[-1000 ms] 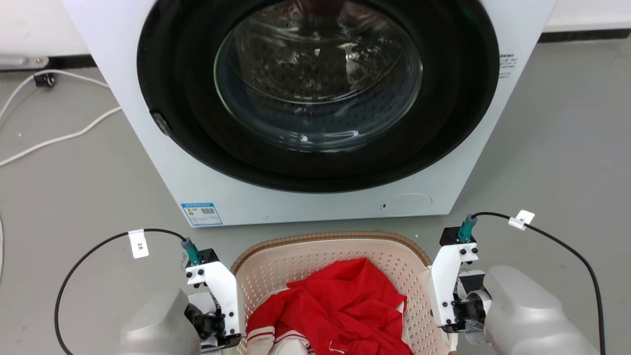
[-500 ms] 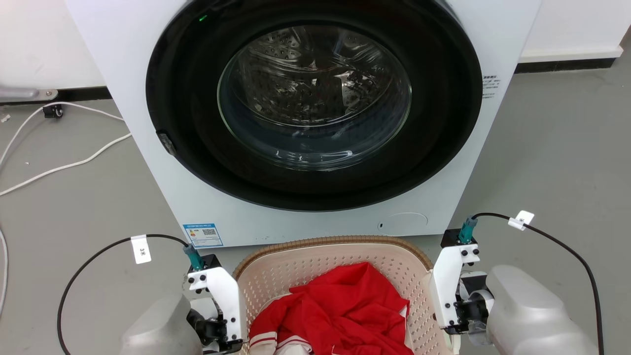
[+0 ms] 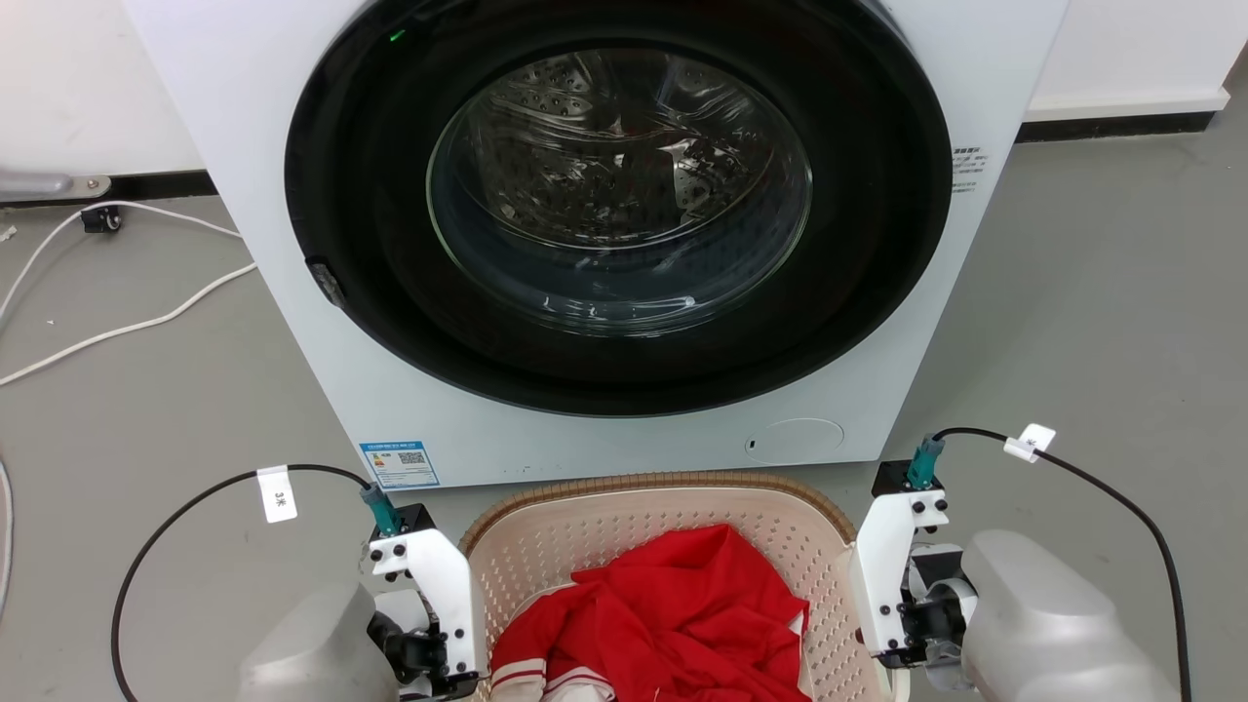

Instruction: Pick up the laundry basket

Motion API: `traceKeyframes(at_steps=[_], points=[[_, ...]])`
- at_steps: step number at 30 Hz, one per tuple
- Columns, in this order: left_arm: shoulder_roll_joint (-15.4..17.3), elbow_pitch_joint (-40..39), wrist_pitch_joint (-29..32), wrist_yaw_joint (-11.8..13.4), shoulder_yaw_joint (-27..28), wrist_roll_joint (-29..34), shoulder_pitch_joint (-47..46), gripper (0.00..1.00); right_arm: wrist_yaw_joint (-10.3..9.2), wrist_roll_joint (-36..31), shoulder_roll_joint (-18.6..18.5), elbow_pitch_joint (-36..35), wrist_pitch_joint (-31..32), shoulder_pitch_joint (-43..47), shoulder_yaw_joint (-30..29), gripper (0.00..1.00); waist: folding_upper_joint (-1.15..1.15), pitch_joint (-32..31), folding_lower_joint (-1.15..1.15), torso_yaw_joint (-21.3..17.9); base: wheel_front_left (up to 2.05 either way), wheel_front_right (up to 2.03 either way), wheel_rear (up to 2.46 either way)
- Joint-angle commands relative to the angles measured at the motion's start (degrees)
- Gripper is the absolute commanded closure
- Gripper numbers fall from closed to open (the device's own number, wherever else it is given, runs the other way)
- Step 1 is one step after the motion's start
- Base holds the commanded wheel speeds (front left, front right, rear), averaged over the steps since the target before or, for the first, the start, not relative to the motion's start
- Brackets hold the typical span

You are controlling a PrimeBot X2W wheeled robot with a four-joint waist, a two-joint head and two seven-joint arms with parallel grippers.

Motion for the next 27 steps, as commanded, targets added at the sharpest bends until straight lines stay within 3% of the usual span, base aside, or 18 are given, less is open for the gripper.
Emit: traceKeyframes(at_steps=[1, 27], points=[[0.5, -0.2, -0.3, -0.3, 0.3, -0.6, -0.1, 1.00, -0.03, -0.7, -0.3, 0.1, 0.2, 0.9, -0.1, 1.00, 0.00, 0.0, 0.00, 0.0, 0.00, 0.00, 0.00], [0.2, 0.1, -0.4, -0.1, 0.0, -1.4, 0.3, 1.00, -0.03, -2.9, -0.2, 0.1, 1.6, 1.2, -3.1, 1.00, 0.00, -0.3, 0.00, 0.3, 0.00, 0.00, 0.00]])
